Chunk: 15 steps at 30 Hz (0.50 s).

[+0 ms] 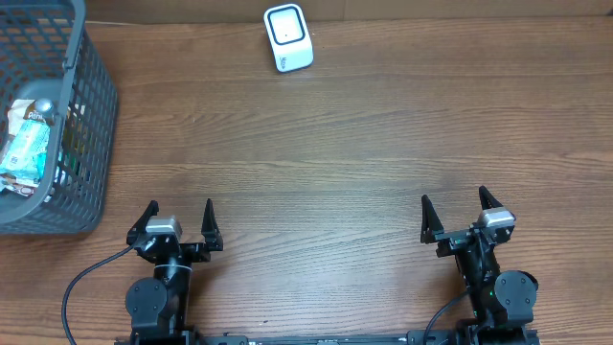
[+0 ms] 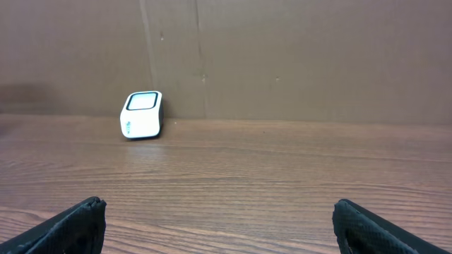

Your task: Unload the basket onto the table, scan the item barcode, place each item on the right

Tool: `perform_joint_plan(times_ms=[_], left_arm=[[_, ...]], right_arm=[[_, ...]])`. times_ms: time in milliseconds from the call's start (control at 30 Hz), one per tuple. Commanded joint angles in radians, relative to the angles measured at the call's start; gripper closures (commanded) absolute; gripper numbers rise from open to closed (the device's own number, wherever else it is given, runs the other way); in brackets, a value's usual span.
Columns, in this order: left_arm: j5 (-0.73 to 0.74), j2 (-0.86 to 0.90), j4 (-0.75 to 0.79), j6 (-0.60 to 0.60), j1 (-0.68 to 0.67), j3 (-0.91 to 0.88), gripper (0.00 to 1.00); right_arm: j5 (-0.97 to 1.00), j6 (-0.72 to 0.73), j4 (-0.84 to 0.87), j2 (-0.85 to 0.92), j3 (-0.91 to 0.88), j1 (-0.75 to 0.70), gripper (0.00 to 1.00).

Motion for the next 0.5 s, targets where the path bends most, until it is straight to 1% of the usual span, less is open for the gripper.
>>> perform_joint_plan(times_ms=[0,467], left_arm=[[0.008,-0.011,-0.002,0.026,-0.006,-0.004,0.0],[-0.001,-0.011,-0.002,0.027,-0.006,-0.004,0.0]], right_arm=[[-0.001,-0.007,0.004,-0.008,-0.011,-0.002,0.0],[-0.001,-0.007,0.004,-0.008,-0.011,-0.002,0.0]])
